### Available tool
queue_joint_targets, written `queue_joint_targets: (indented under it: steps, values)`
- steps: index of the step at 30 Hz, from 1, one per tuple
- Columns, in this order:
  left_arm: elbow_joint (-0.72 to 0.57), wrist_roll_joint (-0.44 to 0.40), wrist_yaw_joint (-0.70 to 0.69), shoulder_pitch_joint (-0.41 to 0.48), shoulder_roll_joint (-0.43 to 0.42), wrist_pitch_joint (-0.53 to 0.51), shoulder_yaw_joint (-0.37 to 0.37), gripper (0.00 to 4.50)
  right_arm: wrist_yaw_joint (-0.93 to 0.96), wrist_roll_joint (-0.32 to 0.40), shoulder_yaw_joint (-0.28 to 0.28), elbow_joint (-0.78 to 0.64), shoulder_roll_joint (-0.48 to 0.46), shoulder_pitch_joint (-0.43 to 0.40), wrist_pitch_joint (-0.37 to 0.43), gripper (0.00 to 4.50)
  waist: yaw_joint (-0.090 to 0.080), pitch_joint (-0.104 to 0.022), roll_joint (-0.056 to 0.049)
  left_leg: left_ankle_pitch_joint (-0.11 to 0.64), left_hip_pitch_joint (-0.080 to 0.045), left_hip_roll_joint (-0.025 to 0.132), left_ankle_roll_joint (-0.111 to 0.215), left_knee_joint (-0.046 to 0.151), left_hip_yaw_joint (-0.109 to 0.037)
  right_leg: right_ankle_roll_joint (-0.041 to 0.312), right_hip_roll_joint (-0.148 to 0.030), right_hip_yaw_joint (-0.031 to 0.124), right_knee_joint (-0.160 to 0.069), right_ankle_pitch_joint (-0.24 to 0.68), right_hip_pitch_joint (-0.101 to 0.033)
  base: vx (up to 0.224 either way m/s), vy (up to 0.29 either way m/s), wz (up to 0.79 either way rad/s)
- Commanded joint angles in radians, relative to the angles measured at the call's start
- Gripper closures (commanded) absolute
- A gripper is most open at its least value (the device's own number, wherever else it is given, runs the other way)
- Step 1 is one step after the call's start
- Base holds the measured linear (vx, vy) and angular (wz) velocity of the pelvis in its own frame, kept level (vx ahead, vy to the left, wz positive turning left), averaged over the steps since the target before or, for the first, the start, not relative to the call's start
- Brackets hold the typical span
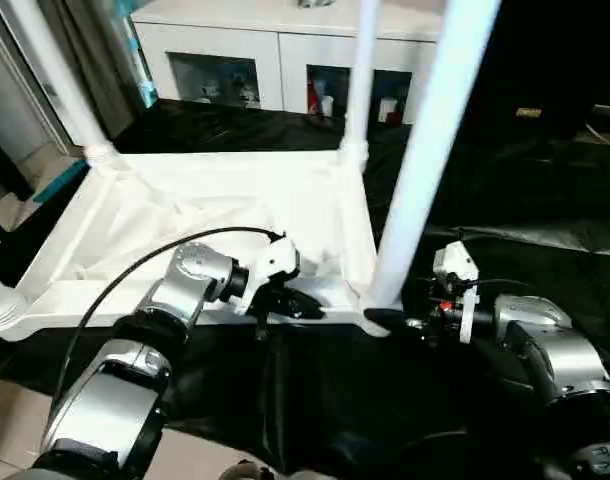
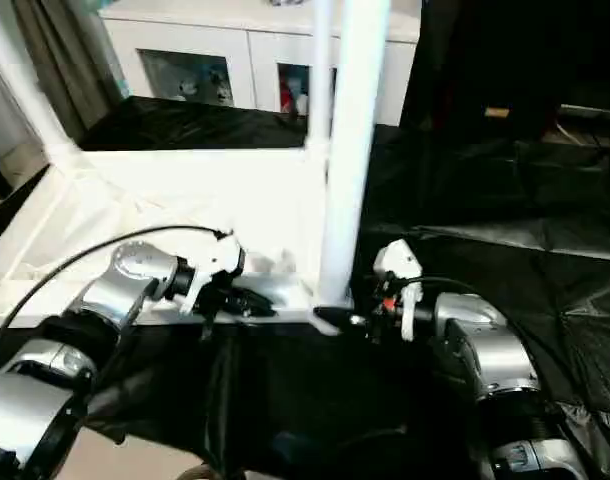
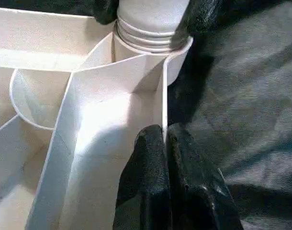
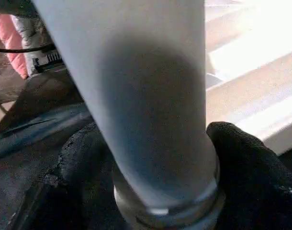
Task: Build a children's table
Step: Rotate leg to tighten
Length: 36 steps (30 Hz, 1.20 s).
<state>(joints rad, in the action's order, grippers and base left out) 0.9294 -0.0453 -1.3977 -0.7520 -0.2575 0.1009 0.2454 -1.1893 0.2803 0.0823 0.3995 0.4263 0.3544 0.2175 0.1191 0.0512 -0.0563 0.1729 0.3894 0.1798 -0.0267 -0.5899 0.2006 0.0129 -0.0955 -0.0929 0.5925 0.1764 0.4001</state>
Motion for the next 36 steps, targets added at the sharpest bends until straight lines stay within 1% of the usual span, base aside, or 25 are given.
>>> queue_joint_targets:
  steps: [1, 3, 5, 6, 9, 11, 13, 14, 16, 17, 19, 20, 22, 23, 24, 25, 26, 27, 28, 29, 31, 33, 34, 35, 36]
  values:
    - [-0.036, 0.021, -0.027, 0.005, 0.007, -0.017, 0.009, 4.5, -0.029, 0.026, 0.009, -0.037, -0.007, -0.006, 0.013, 1.29, 0.001, -0.065, 0.013, 0.282, -0.029, 0.068, 0.041, 0.076, -0.03, 0.23, -0.078, 0.052, -0.074, 0.273, -0.046, 0.0, 0.0, 0.0]
    - [-0.039, 0.021, -0.028, 0.005, 0.007, -0.02, 0.009, 4.5, -0.031, 0.027, 0.01, -0.039, -0.007, -0.007, 0.014, 1.32, 0.001, -0.066, 0.014, 0.272, -0.027, 0.066, 0.043, 0.074, -0.029, 0.228, -0.079, 0.053, -0.073, 0.265, -0.046, 0.0, 0.0, 0.0]
    - [-0.047, 0.021, -0.028, 0.009, 0.009, -0.025, 0.008, 4.5, -0.036, 0.029, 0.012, -0.044, -0.007, -0.011, 0.018, 1.59, 0.002, -0.069, 0.014, 0.248, -0.026, 0.065, 0.05, 0.071, -0.028, 0.231, -0.078, 0.053, -0.07, 0.233, -0.047, 0.0, 0.0, 0.0]
    - [-0.051, 0.02, -0.027, 0.01, 0.01, -0.028, 0.008, 4.5, -0.04, 0.032, 0.014, -0.049, -0.006, -0.016, 0.021, 1.59, 0.002, -0.069, 0.015, 0.241, -0.025, 0.065, 0.053, 0.07, -0.028, 0.232, -0.078, 0.053, -0.069, 0.224, -0.046, 0.0, 0.0, 0.0]
    - [-0.057, 0.02, -0.023, 0.012, 0.011, -0.031, 0.008, 4.5, -0.049, 0.037, 0.02, -0.061, -0.003, -0.029, 0.03, 1.76, 0.008, -0.074, 0.015, 0.19, -0.022, 0.064, 0.075, 0.064, -0.027, 0.241, -0.078, 0.052, -0.061, 0.161, -0.05, 0.0, 0.0, 0.0]
    - [-0.042, 0.013, 0.04, 0.008, 0.026, -0.012, -0.001, 4.5, -0.015, 0.025, 0.019, -0.061, -0.016, -0.05, 0.018, 1.83, 0.011, -0.073, 0.014, 0.186, -0.022, 0.064, 0.082, 0.063, -0.027, 0.242, -0.077, 0.051, -0.062, 0.156, -0.048, 0.0, 0.0, 0.0]
    - [-0.037, 0.009, 0.055, 0.007, 0.029, -0.006, -0.002, 4.5, -0.004, 0.023, 0.017, -0.057, -0.02, -0.051, 0.015, 1.85, 0.016, -0.072, 0.015, 0.197, -0.023, 0.064, 0.08, 0.063, -0.027, 0.235, -0.078, 0.05, -0.066, 0.186, -0.047, 0.0, 0.0, 0.0]
    - [-0.017, -0.004, 0.109, 0.0, 0.042, 0.008, -0.004, 4.5, 0.039, 0.012, 0.01, -0.047, -0.038, -0.054, 0.006, 1.86, 0.017, -0.07, 0.015, 0.213, -0.023, 0.064, 0.073, 0.066, -0.028, 0.227, -0.078, 0.05, -0.069, 0.218, -0.046, 0.0, 0.0, 0.0]
    - [-0.002, -0.014, 0.155, -0.008, 0.053, 0.012, -0.006, 4.5, 0.093, -0.006, 0.003, -0.027, -0.06, -0.052, -0.01, 1.86, 0.016, -0.066, 0.015, 0.243, -0.027, 0.064, 0.056, 0.069, -0.029, 0.214, -0.077, 0.05, -0.076, 0.27, -0.043, 0.0, 0.0, 0.0]
    - [0.025, -0.032, 0.24, -0.023, 0.075, 0.015, -0.01, 4.5, 0.197, -0.034, -0.013, 0.011, -0.097, -0.042, -0.023, 1.87, 0.012, -0.062, 0.013, 0.289, -0.03, 0.064, 0.028, 0.075, -0.032, 0.192, -0.081, 0.051, -0.084, 0.348, -0.04, 0.0, 0.0, 0.0]
    - [0.048, -0.046, 0.313, -0.038, 0.095, 0.008, -0.014, 4.5, 0.292, -0.055, -0.031, 0.049, -0.13, -0.03, -0.026, 1.88, 0.006, -0.059, 0.015, 0.332, -0.036, 0.061, 0.002, 0.077, -0.037, 0.168, -0.084, 0.05, -0.093, 0.425, -0.038, 0.0, 0.0, 0.0]
    - [0.062, -0.051, 0.355, -0.048, 0.107, 0.006, -0.018, 4.5, 0.331, -0.058, -0.041, 0.065, -0.147, -0.024, -0.025, 1.88, 0.003, -0.057, 0.016, 0.34, -0.036, 0.06, -0.003, 0.079, -0.038, 0.161, -0.083, 0.049, -0.095, 0.443, -0.039, 0.0, 0.0, 0.0]
    - [0.093, -0.055, 0.441, -0.075, 0.143, -0.008, -0.028, 4.5, 0.423, -0.069, -0.058, 0.096, -0.193, -0.01, -0.027, 1.88, -0.011, -0.055, 0.016, 0.375, -0.044, 0.056, -0.014, 0.079, -0.039, 0.146, -0.081, 0.047, -0.105, 0.485, -0.033, 0.0, 0.0, 0.0]
    - [0.106, -0.06, 0.484, -0.087, 0.16, -0.011, -0.03, 4.5, 0.474, -0.073, -0.067, 0.112, -0.217, -0.001, -0.02, 1.88, -0.016, -0.053, 0.016, 0.386, -0.044, 0.056, -0.012, 0.08, -0.039, 0.143, -0.082, 0.048, -0.109, 0.498, -0.032, 0.0, 0.0, 0.0]
    - [0.112, -0.063, 0.503, -0.092, 0.167, -0.011, -0.03, 4.5, 0.5, -0.077, -0.071, 0.118, -0.229, 0.004, -0.016, 1.89, -0.018, -0.052, 0.015, 0.392, -0.045, 0.056, -0.013, 0.081, -0.041, 0.14, -0.082, 0.046, -0.11, 0.506, -0.032, 0.0, 0.0, 0.0]
    - [0.137, -0.068, 0.58, -0.116, 0.197, -0.021, -0.036, 4.5, 0.593, -0.103, -0.077, 0.15, -0.267, 0.024, -0.026, 1.89, -0.023, -0.049, 0.011, 0.415, -0.046, 0.055, -0.015, 0.082, -0.043, 0.128, -0.08, 0.043, -0.115, 0.539, -0.031, 0.0, 0.0, 0.0]
    - [0.137, -0.068, 0.58, -0.116, 0.197, -0.021, -0.036, 4.5, 0.593, -0.103, -0.077, 0.15, -0.267, 0.024, -0.026, 1.89, -0.031, -0.046, 0.01, 0.463, -0.057, 0.053, -0.028, 0.082, -0.046, 0.116, -0.079, 0.037, -0.122, 0.582, -0.025, 0.0, 0.0, 0.0]
    - [0.159, -0.071, 0.638, -0.135, 0.227, -0.026, -0.04, 4.5, 0.695, -0.127, -0.088, 0.189, -0.31, 0.048, -0.03, 1.89, -0.035, -0.043, 0.011, 0.483, -0.059, 0.052, -0.031, 0.083, -0.048, 0.106, -0.079, 0.033, -0.126, 0.602, -0.027, 0.0, 0.0, 0.0]
    - [0.162, -0.072, 0.645, -0.138, 0.233, -0.026, -0.04, 4.5, 0.713, -0.13, -0.09, 0.196, -0.317, 0.053, -0.029, 1.89, -0.038, -0.044, 0.012, 0.491, -0.061, 0.051, -0.032, 0.083, -0.048, 0.099, -0.08, 0.032, -0.13, 0.612, -0.027, 0.0, 0.0, 0.0]
    - [0.166, -0.07, 0.652, -0.145, 0.256, -0.014, -0.038, 4.5, 0.772, -0.142, -0.09, 0.231, -0.349, 0.079, -0.025, 1.89, -0.049, -0.045, 0.011, 0.497, -0.054, 0.048, -0.032, 0.089, -0.055, 0.083, -0.08, 0.027, -0.131, 0.621, -0.034, 0.0, 0.0, 0.0]
    - [0.171, -0.068, 0.644, -0.148, 0.264, -0.005, -0.04, 4.5, 0.771, -0.151, -0.081, 0.242, -0.356, 0.088, -0.029, 1.89, -0.054, -0.046, 0.01, 0.507, -0.051, 0.05, -0.03, 0.092, -0.058, 0.074, -0.08, 0.027, -0.133, 0.607, -0.037, 0.0, 0.0, 0.0]
    - [0.172, -0.067, 0.62, -0.15, 0.266, 0.001, -0.039, 4.5, 0.723, -0.151, -0.062, 0.23, -0.358, 0.094, -0.052, 1.89, -0.054, -0.048, 0.009, 0.502, -0.056, 0.05, -0.02, 0.093, -0.054, 0.086, -0.08, 0.032, -0.135, 0.57, -0.033, 0.0, 0.0, 0.0]
    - [0.171, -0.067, 0.615, -0.149, 0.265, 0.002, -0.038, 4.5, 0.713, -0.147, -0.062, 0.227, -0.357, 0.094, -0.054, 1.33, -0.055, -0.049, 0.01, 0.496, -0.056, 0.05, -0.016, 0.094, -0.052, 0.093, -0.08, 0.034, -0.134, 0.554, -0.034, 0.0, 0.0, 0.0]
    - [0.17, -0.065, 0.595, -0.146, 0.26, 0.005, -0.037, 4.5, 0.681, -0.136, -0.06, 0.217, -0.354, 0.094, -0.059, 1.19, -0.054, -0.05, 0.012, 0.468, -0.052, 0.051, -0.004, 0.096, -0.049, 0.114, -0.08, 0.039, -0.129, 0.504, -0.037, 0.0, 0.0, 0.0]
    - [0.171, -0.064, 0.59, -0.146, 0.259, 0.006, -0.036, 4.5, 0.674, -0.134, -0.06, 0.215, -0.353, 0.094, -0.061, 1.19, -0.054, -0.05, 0.012, 0.463, -0.05, 0.051, -0.001, 0.097, -0.048, 0.12, -0.08, 0.04, -0.128, 0.495, -0.037, 0.0, 0.0, 0.0]
